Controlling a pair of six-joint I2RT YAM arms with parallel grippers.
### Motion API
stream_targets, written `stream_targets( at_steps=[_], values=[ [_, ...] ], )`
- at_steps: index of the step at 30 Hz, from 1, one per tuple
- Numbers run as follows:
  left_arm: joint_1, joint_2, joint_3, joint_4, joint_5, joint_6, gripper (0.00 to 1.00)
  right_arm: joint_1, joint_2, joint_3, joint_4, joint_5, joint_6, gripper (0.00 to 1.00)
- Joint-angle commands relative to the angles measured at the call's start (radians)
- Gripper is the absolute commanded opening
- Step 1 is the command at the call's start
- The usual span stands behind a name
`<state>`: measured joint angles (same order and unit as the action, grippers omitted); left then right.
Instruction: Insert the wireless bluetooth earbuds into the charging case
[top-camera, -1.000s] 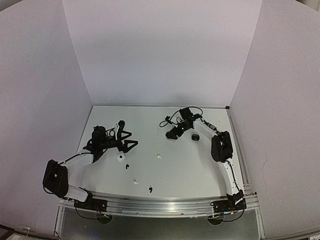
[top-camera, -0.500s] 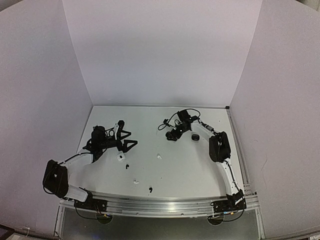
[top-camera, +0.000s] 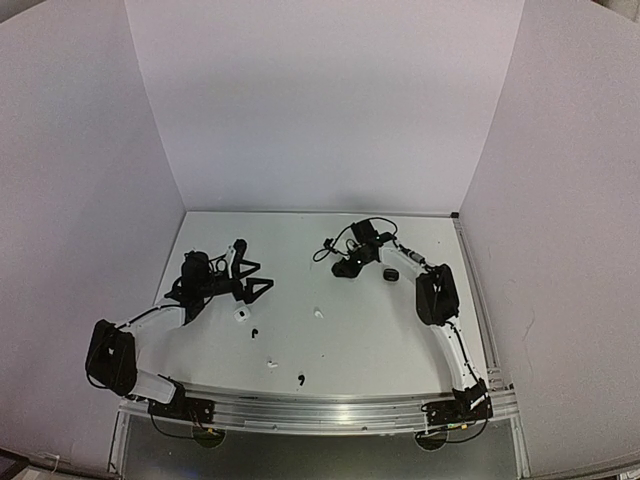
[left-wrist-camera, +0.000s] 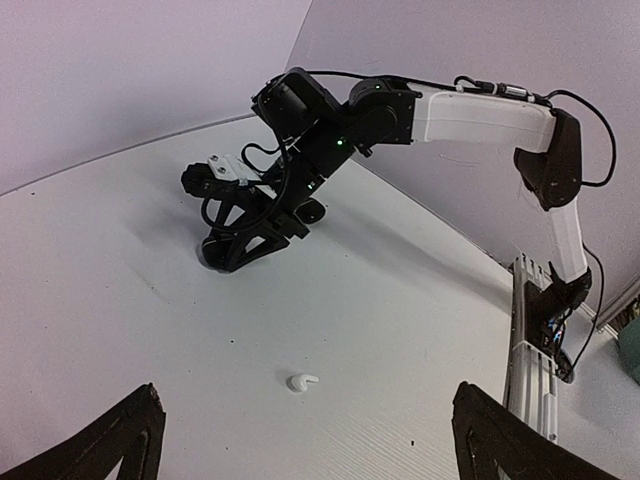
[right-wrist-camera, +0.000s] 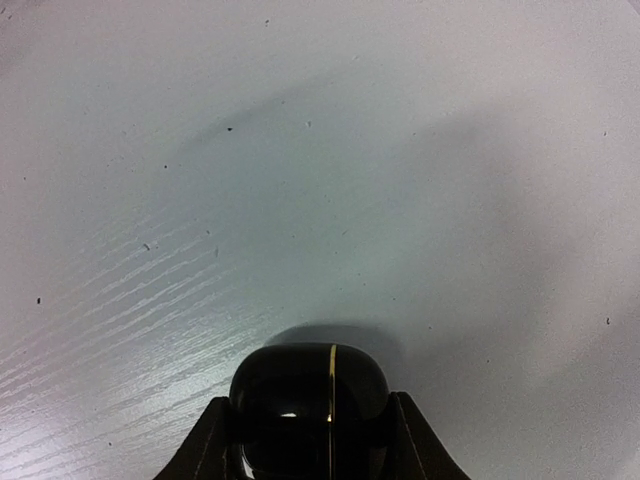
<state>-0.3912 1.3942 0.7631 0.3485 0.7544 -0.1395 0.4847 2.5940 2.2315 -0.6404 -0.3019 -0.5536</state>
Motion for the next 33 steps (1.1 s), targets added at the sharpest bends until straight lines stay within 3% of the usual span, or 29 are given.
stream_targets(
  at_steps=[1, 6, 13, 22, 28, 33],
  values=[
    [0.020, -0.032, -0.005, 0.048, -0.017, -0.044, 0.99, 0.051, -0.139, -0.001, -0.018, 0.047, -0.050, 0.24],
    [0.040, -0.058, 0.008, 0.069, 0.017, -0.093, 1.00, 0.142, -0.336, -0.070, 0.091, 0.118, -0.090, 0.21],
    [0.061, -0.145, 0.060, 0.007, 0.208, -0.090, 0.94, 0.316, -0.597, -0.318, 0.416, 0.270, -0.260, 0.19],
    [0.071, -0.190, 0.085, 0.064, 0.279, -0.227, 0.66, 0.498, -0.663, -0.353, 0.542, 0.459, -0.399, 0.18],
    [0.071, -0.211, 0.095, 0.124, 0.270, -0.305, 0.64, 0.557, -0.675, -0.364, 0.570, 0.477, -0.422, 0.18],
    [0.065, -0.209, 0.107, 0.097, 0.285, -0.289, 0.54, 0.588, -0.672, -0.360, 0.591, 0.480, -0.429, 0.18]
  ],
)
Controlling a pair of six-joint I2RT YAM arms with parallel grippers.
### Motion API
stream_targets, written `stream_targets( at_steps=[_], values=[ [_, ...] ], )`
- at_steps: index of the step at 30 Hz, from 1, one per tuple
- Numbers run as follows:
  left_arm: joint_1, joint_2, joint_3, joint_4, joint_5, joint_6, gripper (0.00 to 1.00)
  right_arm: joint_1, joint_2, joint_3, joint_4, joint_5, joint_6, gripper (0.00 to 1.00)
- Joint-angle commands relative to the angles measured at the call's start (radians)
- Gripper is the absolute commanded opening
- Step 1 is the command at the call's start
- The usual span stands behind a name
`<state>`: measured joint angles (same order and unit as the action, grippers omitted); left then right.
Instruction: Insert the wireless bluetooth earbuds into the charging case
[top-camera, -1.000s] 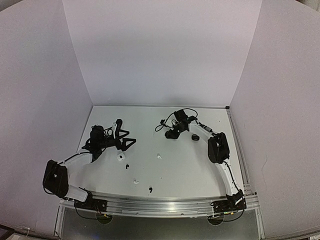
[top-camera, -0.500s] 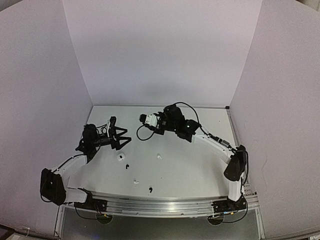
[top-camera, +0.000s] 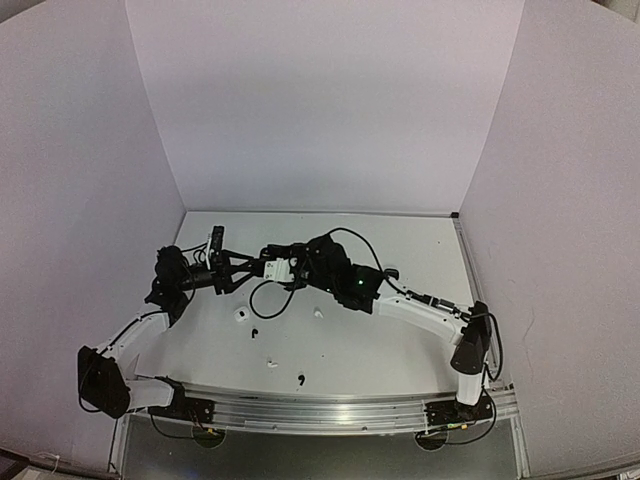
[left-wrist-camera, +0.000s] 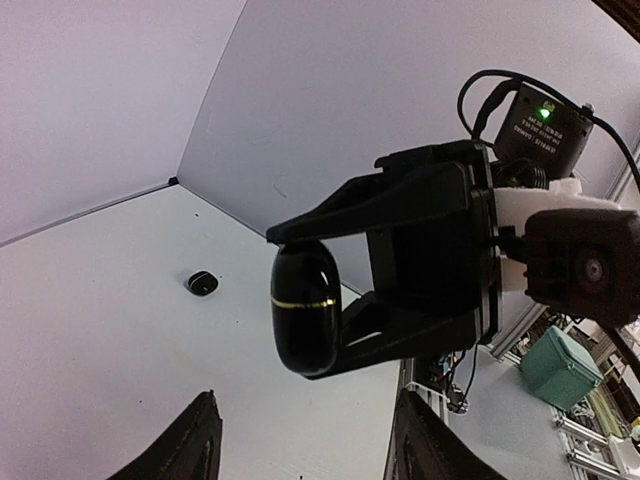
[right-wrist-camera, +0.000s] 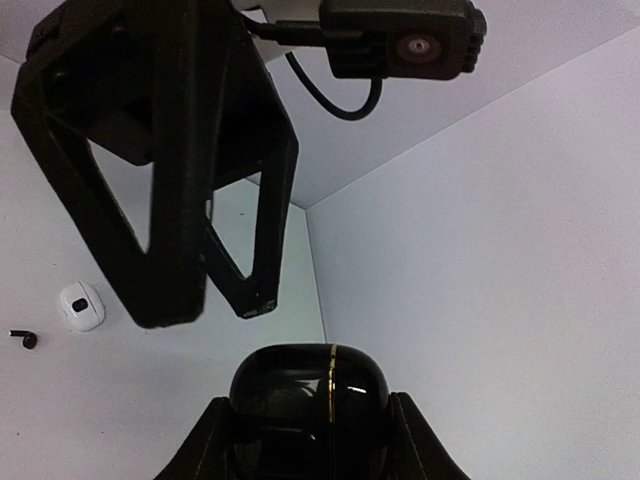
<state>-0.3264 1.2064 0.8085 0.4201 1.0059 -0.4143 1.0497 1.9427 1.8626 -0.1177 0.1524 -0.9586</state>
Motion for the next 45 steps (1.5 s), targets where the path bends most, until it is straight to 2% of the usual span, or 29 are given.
stream_targets(
  at_steps=[1, 6, 12, 20, 23, 31, 33, 35, 37, 45],
  values=[
    [-0.003, -0.021, 0.063, 0.023, 0.036, -0.010, 0.54, 0.027, -0.017, 0.011, 0.071, 0.027, -0.030, 0.18],
    [-0.016, -0.015, 0.073, 0.055, 0.051, -0.007, 0.52, 0.039, -0.002, 0.027, 0.079, 0.027, -0.044, 0.17],
    [-0.023, -0.018, 0.072, 0.043, 0.054, -0.019, 0.35, 0.050, 0.007, 0.044, 0.086, 0.034, -0.049, 0.17],
    [-0.042, -0.011, 0.079, 0.050, 0.044, -0.024, 0.26, 0.061, 0.023, 0.055, 0.094, 0.030, -0.063, 0.16],
    [-0.051, -0.009, 0.076, 0.057, 0.040, -0.031, 0.25, 0.064, 0.027, 0.057, 0.096, 0.024, -0.065, 0.16],
    [-0.054, -0.008, 0.072, 0.075, 0.038, -0.040, 0.10, 0.066, 0.030, 0.054, 0.096, 0.006, -0.061, 0.16],
    [-0.054, -0.007, 0.072, 0.077, 0.040, -0.041, 0.12, 0.066, 0.029, 0.048, 0.097, -0.002, -0.058, 0.16],
    [-0.054, -0.008, 0.071, 0.082, 0.045, -0.045, 0.20, 0.066, 0.029, 0.046, 0.098, -0.007, -0.055, 0.15],
    [-0.055, -0.004, 0.072, 0.092, 0.053, -0.050, 0.23, 0.066, 0.032, 0.048, 0.099, -0.010, -0.056, 0.15],
    [-0.055, 0.005, 0.074, 0.109, 0.065, -0.058, 0.23, 0.066, 0.043, 0.064, 0.108, -0.013, -0.052, 0.14]
  ],
)
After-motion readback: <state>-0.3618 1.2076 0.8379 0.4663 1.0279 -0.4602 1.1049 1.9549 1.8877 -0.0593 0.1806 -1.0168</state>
